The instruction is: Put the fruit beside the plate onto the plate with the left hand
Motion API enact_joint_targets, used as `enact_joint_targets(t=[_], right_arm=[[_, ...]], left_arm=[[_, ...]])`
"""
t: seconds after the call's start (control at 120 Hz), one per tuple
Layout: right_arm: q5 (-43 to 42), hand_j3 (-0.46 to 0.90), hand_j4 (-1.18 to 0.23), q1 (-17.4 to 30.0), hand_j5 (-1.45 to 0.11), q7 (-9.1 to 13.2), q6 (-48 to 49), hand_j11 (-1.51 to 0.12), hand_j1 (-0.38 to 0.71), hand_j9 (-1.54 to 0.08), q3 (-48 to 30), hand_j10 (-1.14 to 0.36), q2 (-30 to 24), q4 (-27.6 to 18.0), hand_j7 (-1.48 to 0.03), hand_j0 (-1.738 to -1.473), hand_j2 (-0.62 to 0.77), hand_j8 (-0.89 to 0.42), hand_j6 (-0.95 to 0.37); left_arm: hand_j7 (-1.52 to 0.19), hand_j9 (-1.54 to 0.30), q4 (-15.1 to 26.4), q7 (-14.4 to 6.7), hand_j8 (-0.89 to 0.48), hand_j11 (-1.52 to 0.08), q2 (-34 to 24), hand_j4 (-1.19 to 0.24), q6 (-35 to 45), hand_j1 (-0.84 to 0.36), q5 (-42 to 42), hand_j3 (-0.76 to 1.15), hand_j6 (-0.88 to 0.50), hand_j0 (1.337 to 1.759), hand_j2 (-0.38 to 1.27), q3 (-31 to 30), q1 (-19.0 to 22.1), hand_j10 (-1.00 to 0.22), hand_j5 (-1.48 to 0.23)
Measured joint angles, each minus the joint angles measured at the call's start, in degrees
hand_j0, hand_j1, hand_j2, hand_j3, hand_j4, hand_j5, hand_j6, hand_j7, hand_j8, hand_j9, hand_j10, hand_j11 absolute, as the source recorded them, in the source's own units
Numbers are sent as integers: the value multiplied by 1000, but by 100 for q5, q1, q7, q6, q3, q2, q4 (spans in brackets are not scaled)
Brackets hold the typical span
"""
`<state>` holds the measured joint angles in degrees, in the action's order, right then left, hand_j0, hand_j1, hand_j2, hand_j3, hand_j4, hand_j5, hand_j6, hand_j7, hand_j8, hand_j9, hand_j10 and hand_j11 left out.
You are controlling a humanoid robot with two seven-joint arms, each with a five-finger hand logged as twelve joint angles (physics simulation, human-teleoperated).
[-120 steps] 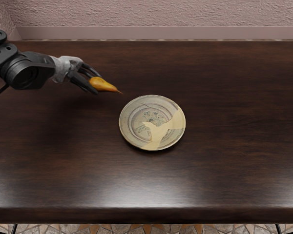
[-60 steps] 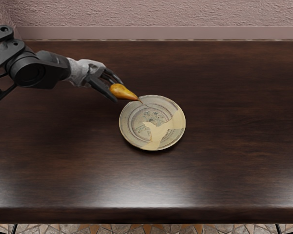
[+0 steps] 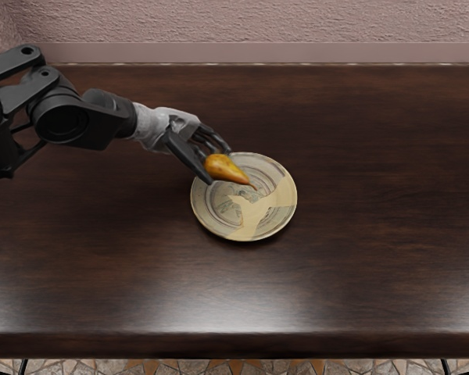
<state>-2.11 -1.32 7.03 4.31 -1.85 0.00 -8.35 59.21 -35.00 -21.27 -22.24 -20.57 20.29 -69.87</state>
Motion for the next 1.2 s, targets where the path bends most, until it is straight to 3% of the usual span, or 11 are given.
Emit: enact_joint_targets(t=[0.158,0.367,0.458,0.608,0.708,0.842,1.042,1.2], right_arm=[[-2,0,0,0,0,0,0,0,-349,0,0,0,0,0,0,-1658,0,0,0],[-2,0,0,0,0,0,0,0,-349,0,0,0,0,0,0,-1658,0,0,0],[-1,0,0,0,0,0,0,0,-349,0,0,0,0,0,0,-1658,0,0,0],[-1,0,0,0,0,0,0,0,-349,0,0,0,0,0,0,-1658,0,0,0],[0,0,0,0,0,0,0,0,-349,0,0,0,0,0,0,-1658,0,0,0],[0,0,0,0,0,0,0,0,-349,0,0,0,0,0,0,-1658,0,0,0],[-4,0,0,0,0,0,0,0,-349,0,1,0,0,0,0,-1658,0,0,0],[-4,0,0,0,0,0,0,0,-349,0,0,0,0,0,0,-1658,0,0,0]], left_arm=[[-257,-259,-4,0,-200,-259,-18,-200,-30,135,23,0,-164,1658,75,106,-9,-197,-252],[-93,-93,-38,0,-72,-93,-498,-73,-954,272,909,0,-59,1658,27,496,74,-71,-91],[-59,-60,-49,0,-46,-60,-583,-46,-1143,300,1284,0,-38,1658,17,724,261,-46,-58],[-28,-29,-69,0,-22,-29,-684,-22,-1246,326,1720,0,-18,1658,8,1369,1048,-22,-28],[-17,-17,-73,0,-13,-17,-827,-14,-1266,335,1875,0,-11,1658,5,1695,1333,-13,-17],[-9,-9,-74,0,-7,-9,-1247,-7,-1275,342,2217,0,-5,1658,3,1881,1491,-7,-9],[-3,-3,-79,0,-2,-3,-1755,-2,-1279,346,2851,0,-1,1658,1,2000,2128,-2,-3],[-1,-1,-96,0,1,-2,-2273,0,-1280,348,3051,0,1,1658,0,2044,2208,0,-1]])
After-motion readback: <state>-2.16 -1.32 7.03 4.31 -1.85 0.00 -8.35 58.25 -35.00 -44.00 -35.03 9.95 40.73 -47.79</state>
